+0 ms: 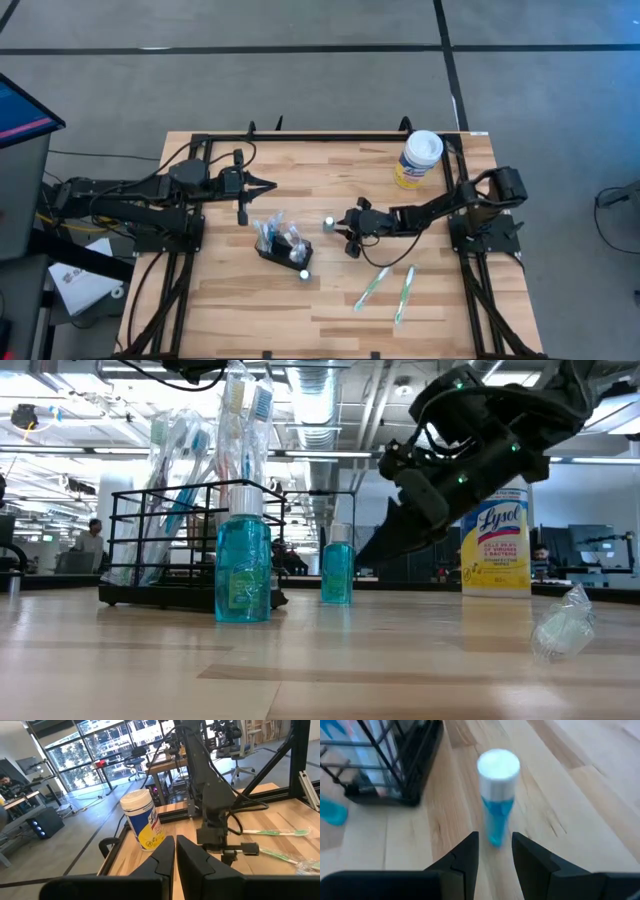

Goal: Pick & Place toothbrushing station
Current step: Put the top blue mouthwash into the middle compartment of the wire organizer

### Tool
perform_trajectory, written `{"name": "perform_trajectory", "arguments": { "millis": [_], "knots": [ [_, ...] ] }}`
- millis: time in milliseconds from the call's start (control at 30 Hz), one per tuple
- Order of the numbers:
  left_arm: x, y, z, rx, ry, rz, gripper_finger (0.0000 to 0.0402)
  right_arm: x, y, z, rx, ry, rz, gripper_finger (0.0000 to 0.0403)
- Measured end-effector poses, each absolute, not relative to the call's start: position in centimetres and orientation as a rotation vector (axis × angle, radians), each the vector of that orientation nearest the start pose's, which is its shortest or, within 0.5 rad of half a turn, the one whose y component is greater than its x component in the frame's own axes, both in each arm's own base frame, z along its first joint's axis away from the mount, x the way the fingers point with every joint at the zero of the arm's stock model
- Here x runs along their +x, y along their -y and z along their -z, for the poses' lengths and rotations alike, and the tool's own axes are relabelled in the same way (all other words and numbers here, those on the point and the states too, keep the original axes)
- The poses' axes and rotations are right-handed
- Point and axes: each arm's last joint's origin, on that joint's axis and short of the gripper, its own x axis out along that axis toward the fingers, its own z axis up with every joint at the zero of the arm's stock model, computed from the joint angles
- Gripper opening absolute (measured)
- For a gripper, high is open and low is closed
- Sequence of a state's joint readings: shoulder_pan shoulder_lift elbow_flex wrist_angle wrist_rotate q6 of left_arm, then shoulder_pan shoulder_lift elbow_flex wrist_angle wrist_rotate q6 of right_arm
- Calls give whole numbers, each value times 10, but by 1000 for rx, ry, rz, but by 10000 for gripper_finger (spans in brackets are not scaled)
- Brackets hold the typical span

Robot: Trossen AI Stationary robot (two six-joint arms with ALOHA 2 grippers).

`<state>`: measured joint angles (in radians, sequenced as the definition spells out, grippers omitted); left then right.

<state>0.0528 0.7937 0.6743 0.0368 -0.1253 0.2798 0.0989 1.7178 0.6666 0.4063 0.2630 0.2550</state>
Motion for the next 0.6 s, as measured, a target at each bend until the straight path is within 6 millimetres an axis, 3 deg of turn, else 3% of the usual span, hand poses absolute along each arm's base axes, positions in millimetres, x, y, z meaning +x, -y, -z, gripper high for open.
{"name": "perform_trajectory", "arguments": {
  "millis": [333, 600],
  "knots": [
    [181, -13, -314, 282, -109, -165, 12, 317, -16, -112, 168, -574, 228, 111],
    [181, -13, -314, 282, -109, -165, 12, 317, -11, -112, 194, -574, 249, 154]
  ]
}}
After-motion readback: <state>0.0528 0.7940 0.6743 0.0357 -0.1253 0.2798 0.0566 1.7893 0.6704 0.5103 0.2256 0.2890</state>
